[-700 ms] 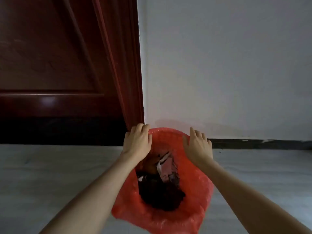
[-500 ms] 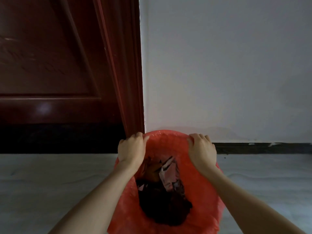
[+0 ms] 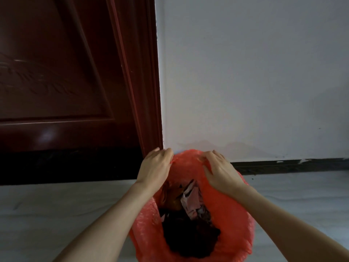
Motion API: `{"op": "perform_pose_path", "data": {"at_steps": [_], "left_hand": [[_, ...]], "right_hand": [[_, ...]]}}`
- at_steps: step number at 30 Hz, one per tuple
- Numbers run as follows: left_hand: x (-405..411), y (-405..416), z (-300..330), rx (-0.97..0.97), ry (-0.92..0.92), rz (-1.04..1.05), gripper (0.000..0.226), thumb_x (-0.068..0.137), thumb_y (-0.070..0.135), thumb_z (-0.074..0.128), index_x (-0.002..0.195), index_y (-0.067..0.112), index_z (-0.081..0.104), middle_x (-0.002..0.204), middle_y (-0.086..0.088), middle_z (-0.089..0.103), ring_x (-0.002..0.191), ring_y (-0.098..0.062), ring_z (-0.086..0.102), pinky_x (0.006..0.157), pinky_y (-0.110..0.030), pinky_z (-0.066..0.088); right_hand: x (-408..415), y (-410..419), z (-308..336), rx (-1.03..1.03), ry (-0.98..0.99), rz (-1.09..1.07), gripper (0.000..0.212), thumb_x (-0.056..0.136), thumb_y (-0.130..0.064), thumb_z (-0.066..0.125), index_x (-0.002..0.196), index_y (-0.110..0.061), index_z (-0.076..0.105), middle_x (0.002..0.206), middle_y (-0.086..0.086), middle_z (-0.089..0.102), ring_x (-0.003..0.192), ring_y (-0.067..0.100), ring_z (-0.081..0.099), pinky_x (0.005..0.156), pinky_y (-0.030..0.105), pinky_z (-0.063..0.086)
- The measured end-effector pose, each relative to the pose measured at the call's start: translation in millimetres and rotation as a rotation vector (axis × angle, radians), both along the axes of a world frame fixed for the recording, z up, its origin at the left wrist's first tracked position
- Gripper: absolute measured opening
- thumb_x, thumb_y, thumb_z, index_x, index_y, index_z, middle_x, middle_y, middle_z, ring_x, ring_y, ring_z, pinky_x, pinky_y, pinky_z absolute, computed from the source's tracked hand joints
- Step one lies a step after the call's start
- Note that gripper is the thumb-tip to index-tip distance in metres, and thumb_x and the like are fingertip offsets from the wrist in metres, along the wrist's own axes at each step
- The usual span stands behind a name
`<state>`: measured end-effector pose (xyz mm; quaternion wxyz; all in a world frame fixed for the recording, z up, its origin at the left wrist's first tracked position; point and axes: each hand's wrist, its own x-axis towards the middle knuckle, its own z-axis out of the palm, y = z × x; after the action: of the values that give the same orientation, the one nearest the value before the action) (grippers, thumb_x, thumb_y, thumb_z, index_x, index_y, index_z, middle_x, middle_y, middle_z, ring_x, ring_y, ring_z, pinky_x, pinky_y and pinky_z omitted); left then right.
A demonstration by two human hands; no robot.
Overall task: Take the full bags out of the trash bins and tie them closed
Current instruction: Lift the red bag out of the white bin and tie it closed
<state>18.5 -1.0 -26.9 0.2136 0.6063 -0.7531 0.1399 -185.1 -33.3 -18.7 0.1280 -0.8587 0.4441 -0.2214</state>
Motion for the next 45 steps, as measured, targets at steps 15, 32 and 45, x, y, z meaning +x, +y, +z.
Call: {"op": "perform_pose_path", "data": {"at_steps": [15, 32, 45], "left_hand": [[12, 70, 2, 0.147, -0.228, 0.069, 0.021, 0.062, 0.034, 0.067, 0.07, 0.016, 0.063, 0.07, -0.001, 0.062, 0.074, -0.024, 0.062, 0.056, -0.031, 0.05], [11, 90, 0, 0.136, 0.058, 0.447, 0.023, 0.087, 0.022, 0.056, 0.074, 0.004, 0.053, 0.07, -0.013, 0.056, 0.059, -0.03, 0.059, 0.038, -0.031, 0.043], [1, 96, 6, 0.256, 0.2, 0.521, 0.018, 0.091, 0.018, 0.05, 0.101, 0.003, 0.047, 0.104, -0.02, 0.048, 0.07, -0.042, 0.063, 0.049, -0.036, 0.036]], "right_hand": [[-68, 17, 6, 0.169, 0.154, -0.017, 0.03, 0.079, -0.014, 0.063, 0.107, -0.007, 0.054, 0.126, 0.008, 0.052, 0.114, 0.028, 0.053, 0.093, 0.035, 0.044], [-52, 31, 8, 0.001, 0.151, -0.45, 0.03, 0.097, -0.033, 0.036, 0.105, -0.008, 0.048, 0.11, 0.017, 0.061, 0.091, 0.044, 0.061, 0.072, 0.042, 0.042], [-79, 110, -12, 0.533, -0.205, -0.576, 0.054, 0.082, -0.033, 0.065, 0.125, -0.004, 0.048, 0.124, 0.021, 0.055, 0.115, 0.035, 0.052, 0.091, 0.037, 0.044]]}}
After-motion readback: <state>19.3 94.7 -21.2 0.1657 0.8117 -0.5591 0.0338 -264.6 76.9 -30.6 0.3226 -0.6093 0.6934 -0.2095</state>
